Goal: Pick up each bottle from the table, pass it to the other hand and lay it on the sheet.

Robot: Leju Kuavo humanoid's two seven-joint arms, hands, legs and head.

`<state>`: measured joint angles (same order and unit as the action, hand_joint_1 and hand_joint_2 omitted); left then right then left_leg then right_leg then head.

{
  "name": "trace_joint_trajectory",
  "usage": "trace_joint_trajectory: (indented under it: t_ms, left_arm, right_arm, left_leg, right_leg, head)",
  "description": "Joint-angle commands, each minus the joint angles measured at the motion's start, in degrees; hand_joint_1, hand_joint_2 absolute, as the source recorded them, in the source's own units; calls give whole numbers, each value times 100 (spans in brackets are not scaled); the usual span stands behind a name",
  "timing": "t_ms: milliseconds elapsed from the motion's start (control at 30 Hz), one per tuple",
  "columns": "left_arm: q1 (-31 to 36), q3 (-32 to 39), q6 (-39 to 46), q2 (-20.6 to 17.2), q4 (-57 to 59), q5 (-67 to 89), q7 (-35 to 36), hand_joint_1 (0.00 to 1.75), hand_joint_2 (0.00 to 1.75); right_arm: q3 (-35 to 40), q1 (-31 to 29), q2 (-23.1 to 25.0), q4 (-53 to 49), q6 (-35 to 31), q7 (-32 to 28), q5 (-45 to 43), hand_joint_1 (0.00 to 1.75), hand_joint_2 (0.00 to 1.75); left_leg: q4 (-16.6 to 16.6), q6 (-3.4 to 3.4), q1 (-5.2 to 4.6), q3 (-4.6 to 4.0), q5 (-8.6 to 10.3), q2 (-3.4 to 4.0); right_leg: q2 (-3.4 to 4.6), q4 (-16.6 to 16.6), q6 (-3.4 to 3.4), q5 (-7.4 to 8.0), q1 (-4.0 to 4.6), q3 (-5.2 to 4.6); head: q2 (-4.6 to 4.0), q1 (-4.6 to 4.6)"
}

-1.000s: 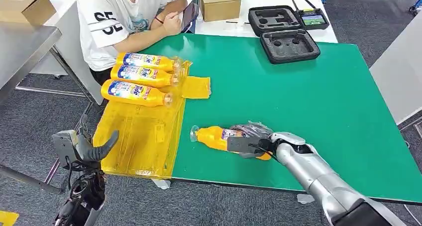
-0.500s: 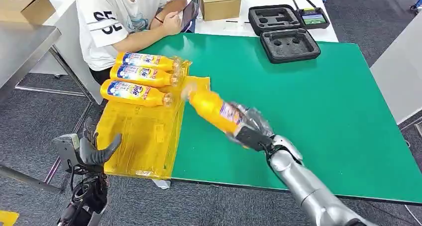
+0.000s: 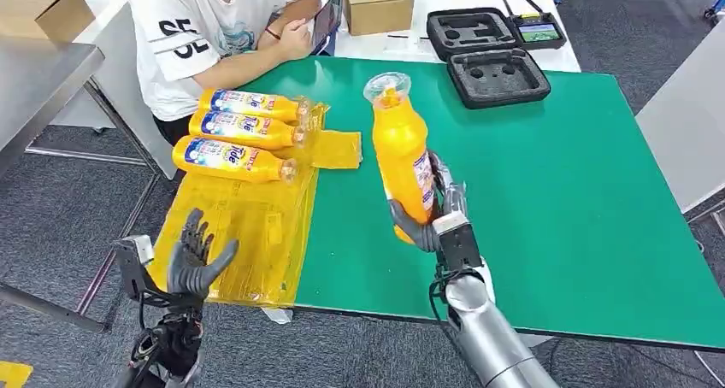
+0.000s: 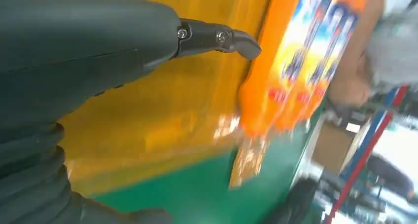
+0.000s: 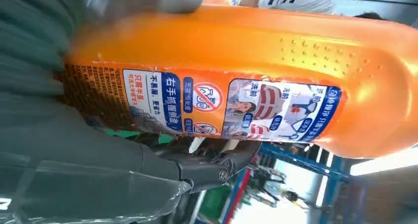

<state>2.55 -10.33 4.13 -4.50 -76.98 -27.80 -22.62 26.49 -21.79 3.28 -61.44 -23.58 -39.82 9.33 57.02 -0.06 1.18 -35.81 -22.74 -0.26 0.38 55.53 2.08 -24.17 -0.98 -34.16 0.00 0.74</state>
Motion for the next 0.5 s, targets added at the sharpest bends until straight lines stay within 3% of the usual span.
trace_joint_trajectory:
  t_ms: [33,300,467,500]
  left_arm:
    - [46,-922,-789,-209,-294,-479,455,0,175]
    - [692,-1568,-1242,-192,-46,-721,713,0,175]
    - [692,-1568,-1242,-192,-46,-721,713,0,175]
    - [692,-1568,-1242,-192,-46,-721,713,0,175]
  right_arm:
    - [76,-18,284,831,549,-18,-46,175,175]
    - [707,145,626,1316,822,-18,167,175,175]
    - [707,145,626,1316,822,-18,167,175,175]
    - [707,145,626,1316,822,-18,167,175,175]
  left_leg:
    - [-4,4,2,22,-9,-1]
    - [-3,4,4,26,-11,-5]
    - [0,7,6,45,-21,-8]
    - [-5,4,1,15,-7,1]
  right_leg:
    - [-5,-6,-8,-8,4,23]
    - [-10,-4,-12,-13,7,28]
    - [-16,-4,-17,-22,11,48]
    - [-2,-5,-8,-6,3,14]
  head:
    - [0,0]
    - [0,0]
    - [0,0]
    - [0,2]
